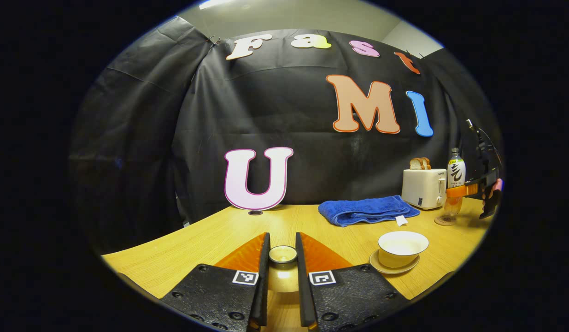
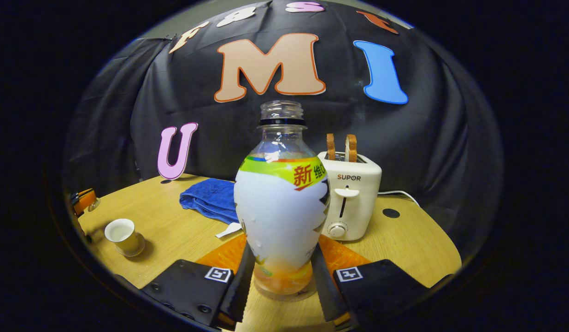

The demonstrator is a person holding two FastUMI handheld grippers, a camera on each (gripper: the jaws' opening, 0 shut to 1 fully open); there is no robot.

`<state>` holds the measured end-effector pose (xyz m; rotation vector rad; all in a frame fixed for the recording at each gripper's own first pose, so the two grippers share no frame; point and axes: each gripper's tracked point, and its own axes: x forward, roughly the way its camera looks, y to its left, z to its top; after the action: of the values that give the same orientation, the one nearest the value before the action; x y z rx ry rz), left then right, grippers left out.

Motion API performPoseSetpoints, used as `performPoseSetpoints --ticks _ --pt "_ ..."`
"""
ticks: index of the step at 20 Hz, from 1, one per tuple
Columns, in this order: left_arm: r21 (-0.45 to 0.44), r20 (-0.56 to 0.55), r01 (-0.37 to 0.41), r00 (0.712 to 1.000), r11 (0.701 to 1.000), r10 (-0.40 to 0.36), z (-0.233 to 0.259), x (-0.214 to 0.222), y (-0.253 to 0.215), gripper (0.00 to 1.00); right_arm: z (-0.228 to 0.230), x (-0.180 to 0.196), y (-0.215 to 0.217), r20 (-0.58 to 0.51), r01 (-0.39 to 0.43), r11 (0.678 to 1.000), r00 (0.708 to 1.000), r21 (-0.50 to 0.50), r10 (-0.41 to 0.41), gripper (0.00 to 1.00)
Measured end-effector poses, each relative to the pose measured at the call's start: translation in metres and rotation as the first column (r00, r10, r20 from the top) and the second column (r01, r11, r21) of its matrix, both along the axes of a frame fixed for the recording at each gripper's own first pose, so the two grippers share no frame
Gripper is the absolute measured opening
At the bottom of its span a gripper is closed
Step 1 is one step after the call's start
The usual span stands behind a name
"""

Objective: Open the teacup lid with one hand, grasp the water bottle and pour water into the teacup with the other hand; after pouring, place the water bottle on the coaster and then close the teacup lid.

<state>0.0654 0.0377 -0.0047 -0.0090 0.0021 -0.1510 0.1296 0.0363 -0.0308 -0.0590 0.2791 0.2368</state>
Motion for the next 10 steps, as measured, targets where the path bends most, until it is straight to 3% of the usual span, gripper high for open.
performPoseSetpoints --ticks 10 --pt "0.000 0.000 0.000 1.000 1.000 0.000 0.000 0.000 0.000 0.25 -0.014 0.003 0.007 0.001 -0.026 0.999 1.000 -0.030 0.026 0.68"
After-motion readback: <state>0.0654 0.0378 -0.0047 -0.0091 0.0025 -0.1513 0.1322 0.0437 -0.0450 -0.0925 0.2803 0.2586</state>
